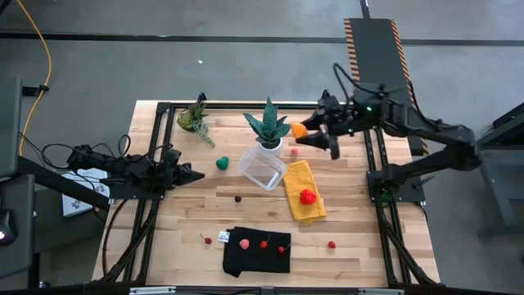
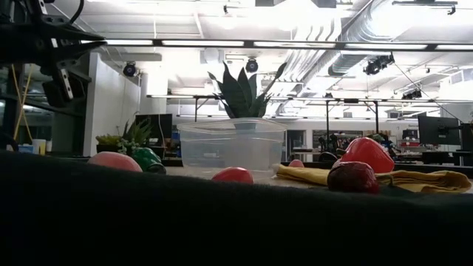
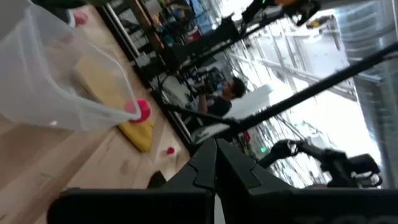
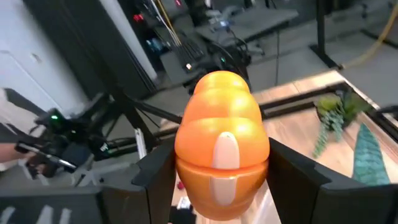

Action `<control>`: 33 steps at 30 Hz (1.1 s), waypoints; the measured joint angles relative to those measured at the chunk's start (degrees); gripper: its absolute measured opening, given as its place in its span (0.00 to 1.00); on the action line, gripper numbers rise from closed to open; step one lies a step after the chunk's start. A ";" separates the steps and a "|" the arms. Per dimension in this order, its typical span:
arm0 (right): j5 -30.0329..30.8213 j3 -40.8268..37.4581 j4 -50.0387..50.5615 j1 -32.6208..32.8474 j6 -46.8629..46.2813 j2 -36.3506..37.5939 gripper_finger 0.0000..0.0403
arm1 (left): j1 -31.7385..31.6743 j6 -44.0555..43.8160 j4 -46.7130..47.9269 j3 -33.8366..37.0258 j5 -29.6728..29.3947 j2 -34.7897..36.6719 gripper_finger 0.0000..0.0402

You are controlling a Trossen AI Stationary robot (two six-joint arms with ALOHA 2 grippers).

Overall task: Pick and placing Produce into tupperware
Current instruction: Put the yellow croissant into the transparent container

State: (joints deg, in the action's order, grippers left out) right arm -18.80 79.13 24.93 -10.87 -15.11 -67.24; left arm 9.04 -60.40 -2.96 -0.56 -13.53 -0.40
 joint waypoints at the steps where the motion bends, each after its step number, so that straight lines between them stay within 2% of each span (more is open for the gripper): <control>1: 0.51 2.18 1.89 0.02 -0.02 -1.53 0.48 | 0.00 0.03 0.00 0.01 0.37 0.00 0.00; 6: 3.14 11.83 10.46 0.41 0.15 -9.03 0.48 | 0.00 0.13 0.02 0.00 0.54 0.00 0.00; 16: 12.57 30.98 30.16 4.70 2.93 -25.26 0.48 | -0.01 0.11 0.17 0.01 3.85 0.00 0.00; 20: 12.75 37.00 33.20 5.11 2.49 -30.83 0.48 | 0.00 0.13 0.26 0.00 4.12 0.00 0.00; 25: 12.87 41.18 35.74 5.04 1.65 -36.00 0.48 | 0.00 0.11 0.64 0.02 5.34 0.00 0.00; 33: 16.70 40.85 42.11 5.05 2.33 -42.05 0.48 | -0.01 0.12 1.40 0.01 9.33 0.00 0.00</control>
State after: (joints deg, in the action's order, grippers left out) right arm -2.09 119.98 67.04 -5.82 -12.78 -109.30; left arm 9.02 -60.28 -1.56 -0.55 -4.20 -0.40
